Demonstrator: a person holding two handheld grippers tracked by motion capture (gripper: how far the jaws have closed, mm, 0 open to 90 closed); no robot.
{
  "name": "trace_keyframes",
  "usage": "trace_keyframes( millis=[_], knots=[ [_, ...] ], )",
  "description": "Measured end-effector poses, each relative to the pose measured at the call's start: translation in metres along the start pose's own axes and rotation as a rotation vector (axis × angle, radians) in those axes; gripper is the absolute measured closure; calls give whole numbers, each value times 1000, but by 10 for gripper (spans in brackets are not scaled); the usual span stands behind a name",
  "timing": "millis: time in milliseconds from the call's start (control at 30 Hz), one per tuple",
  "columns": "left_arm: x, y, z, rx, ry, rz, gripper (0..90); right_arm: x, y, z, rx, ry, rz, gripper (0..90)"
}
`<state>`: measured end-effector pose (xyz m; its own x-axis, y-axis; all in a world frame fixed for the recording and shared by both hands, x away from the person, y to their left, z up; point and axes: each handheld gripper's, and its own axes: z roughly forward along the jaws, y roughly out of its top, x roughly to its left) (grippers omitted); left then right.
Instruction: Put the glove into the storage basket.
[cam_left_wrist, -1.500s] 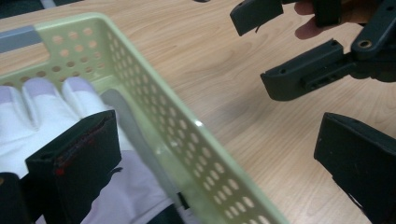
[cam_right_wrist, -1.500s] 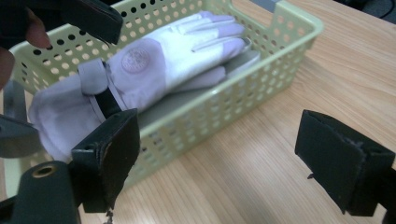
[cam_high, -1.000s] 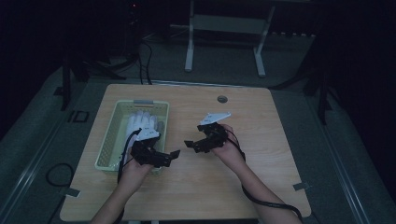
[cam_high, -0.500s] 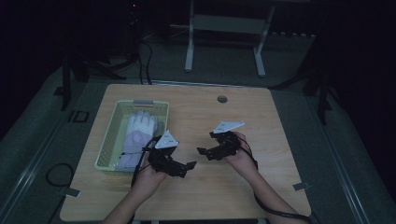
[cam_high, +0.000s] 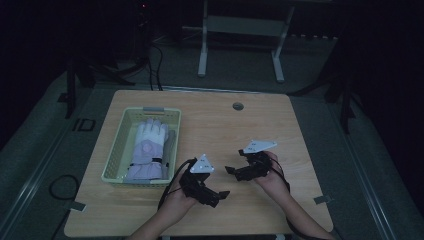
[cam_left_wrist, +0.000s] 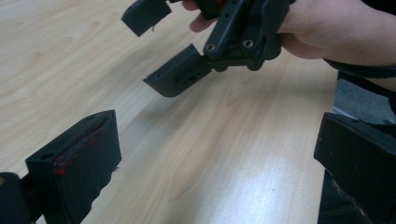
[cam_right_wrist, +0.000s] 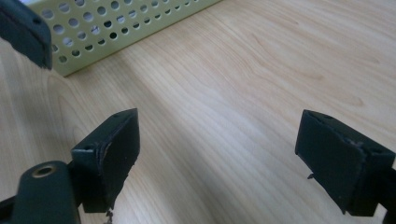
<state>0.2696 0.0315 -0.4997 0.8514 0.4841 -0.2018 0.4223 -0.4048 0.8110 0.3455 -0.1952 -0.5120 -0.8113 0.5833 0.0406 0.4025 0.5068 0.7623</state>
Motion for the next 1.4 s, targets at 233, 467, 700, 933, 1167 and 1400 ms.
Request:
trace_keyframes(
  millis=[233, 467, 700, 933, 1167, 1400],
  knots=[
    [-8, -7, 16, 38, -34, 17, 8, -4, -23, -8, -22, -11, 18, 140],
    [-12, -18, 33, 58, -72, 16, 9, -14, -52, -26, -27, -31, 67, 141],
    [-17, -23, 47, 87, -87, 42, 8, -15, -69, -30, -22, -54, 87, 139],
    [-21, -28, 52, 80, -126, 48, 8, -10, -82, -41, -21, -59, 65, 138],
    [-30, -39, 61, 85, -157, 76, 9, -8, -96, -48, -25, -82, 47, 137],
    [-30, -47, 64, 101, -139, 71, 9, -7, -100, -42, -11, -78, 24, 138]
  ],
)
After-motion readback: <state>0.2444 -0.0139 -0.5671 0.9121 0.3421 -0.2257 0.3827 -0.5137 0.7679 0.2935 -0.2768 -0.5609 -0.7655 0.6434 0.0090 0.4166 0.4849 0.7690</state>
